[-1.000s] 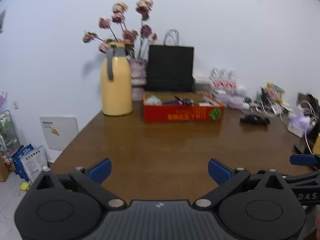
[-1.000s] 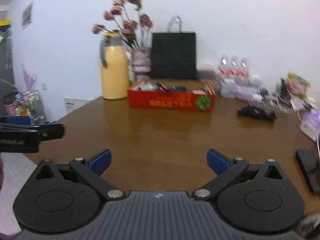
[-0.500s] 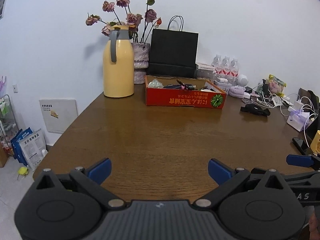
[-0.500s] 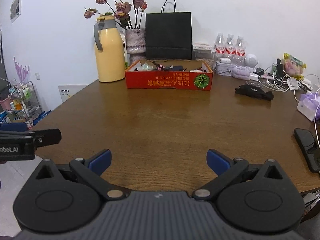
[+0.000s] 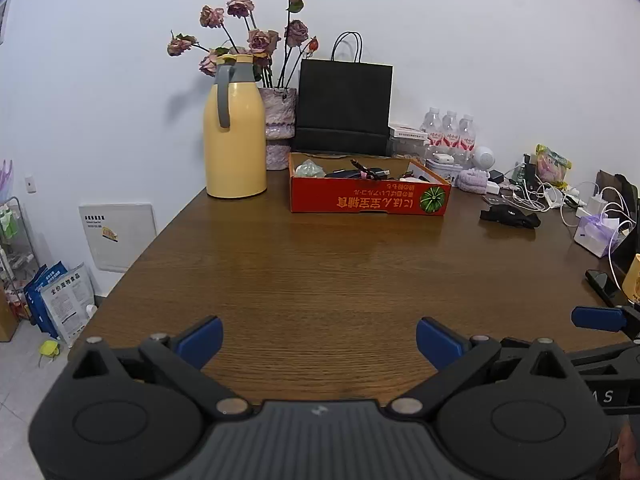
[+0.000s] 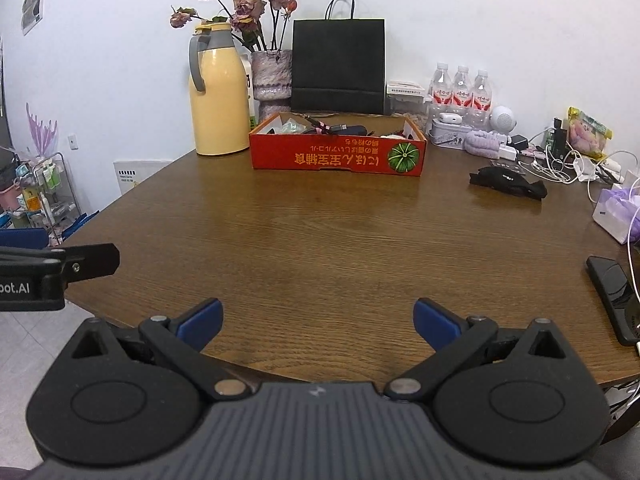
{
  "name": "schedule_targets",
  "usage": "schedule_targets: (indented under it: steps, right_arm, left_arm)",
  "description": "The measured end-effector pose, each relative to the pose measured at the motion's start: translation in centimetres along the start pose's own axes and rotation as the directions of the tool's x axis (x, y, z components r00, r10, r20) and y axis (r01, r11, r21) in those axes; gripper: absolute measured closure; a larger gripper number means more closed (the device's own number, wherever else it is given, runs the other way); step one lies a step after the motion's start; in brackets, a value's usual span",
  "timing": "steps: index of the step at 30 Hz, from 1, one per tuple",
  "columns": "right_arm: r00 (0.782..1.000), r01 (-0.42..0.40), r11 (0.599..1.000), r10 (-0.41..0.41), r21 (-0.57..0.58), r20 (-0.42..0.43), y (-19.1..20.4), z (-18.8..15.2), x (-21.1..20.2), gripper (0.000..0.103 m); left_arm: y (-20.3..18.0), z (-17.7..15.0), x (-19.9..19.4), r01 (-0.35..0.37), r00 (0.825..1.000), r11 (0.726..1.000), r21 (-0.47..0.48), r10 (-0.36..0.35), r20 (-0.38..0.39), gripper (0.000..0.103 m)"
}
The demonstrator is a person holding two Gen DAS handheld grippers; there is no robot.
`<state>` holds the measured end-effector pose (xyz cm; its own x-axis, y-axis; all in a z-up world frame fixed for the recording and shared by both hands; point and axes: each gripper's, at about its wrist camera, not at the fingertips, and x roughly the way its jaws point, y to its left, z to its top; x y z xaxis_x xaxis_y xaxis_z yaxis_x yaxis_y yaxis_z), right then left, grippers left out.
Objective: Organize objects
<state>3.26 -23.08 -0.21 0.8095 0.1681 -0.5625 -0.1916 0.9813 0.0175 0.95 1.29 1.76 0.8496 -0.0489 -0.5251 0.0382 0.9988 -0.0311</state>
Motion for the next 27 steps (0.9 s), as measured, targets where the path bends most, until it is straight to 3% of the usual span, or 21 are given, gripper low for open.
schedule_targets:
  steps: [27]
  right_arm:
    - [1.0,0.012,1.0,-0.012,-0.016,0.004,-0.31,-0.26,0.28,0.0]
  left_arm:
    - [-0.43,-0.16,0.26,0.0,1.0,1.0,0.018,0.0,-0.018,0.0]
